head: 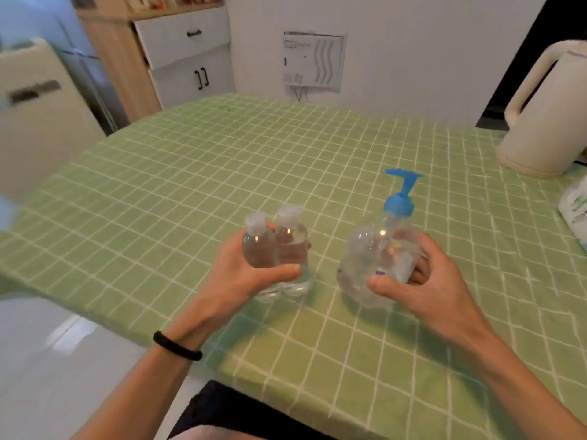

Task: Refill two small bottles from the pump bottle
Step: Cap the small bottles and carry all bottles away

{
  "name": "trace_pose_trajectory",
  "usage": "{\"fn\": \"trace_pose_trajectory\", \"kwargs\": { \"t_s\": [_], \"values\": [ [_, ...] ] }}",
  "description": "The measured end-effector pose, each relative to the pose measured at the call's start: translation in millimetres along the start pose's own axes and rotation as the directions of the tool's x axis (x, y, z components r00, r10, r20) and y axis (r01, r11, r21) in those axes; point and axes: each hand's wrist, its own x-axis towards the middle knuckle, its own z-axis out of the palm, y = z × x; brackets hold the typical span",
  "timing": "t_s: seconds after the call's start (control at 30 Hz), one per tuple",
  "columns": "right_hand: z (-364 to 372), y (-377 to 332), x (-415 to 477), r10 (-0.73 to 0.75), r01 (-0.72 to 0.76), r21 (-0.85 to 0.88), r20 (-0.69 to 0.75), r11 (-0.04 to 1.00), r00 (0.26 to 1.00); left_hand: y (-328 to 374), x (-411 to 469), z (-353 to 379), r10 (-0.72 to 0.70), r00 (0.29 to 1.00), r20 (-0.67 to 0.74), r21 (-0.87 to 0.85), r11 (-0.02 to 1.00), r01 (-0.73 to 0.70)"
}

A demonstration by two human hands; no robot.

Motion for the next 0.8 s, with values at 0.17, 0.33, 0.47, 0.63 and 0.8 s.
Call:
{"fn": "trace_pose_trajectory", "kwargs": {
  "t_s": [0.17,0.33,0.47,0.63,0.8],
  "values": [
    [40,-8,14,-0.044,0.012,0.138,0.230,0.990,0.972,5,-62,-36,-0.031,0.976,-0.218,-0.016,0.999,0.028],
    [85,-17,30,-0.085,0.002,0.167,0.487,0.986,0.869,6,-121,-64,-0.067,0.894,-0.443,-0.012,0.998,0.068],
    [125,-24,38,-0.102,0.013,0.147,0.612,0.989,0.784,2,-169,-79,-0.088,0.796,-0.599,-0.023,0.995,0.092],
    [173,-37,37,-0.120,0.038,0.125,0.756,0.991,0.644,-3,-224,-93,-0.085,0.681,-0.727,-0.035,0.996,0.088],
    [219,-48,26,-0.145,0.041,0.143,0.857,0.989,0.495,-7,-272,-97,-0.103,0.581,-0.807,-0.029,0.990,0.136]
  ]
}}
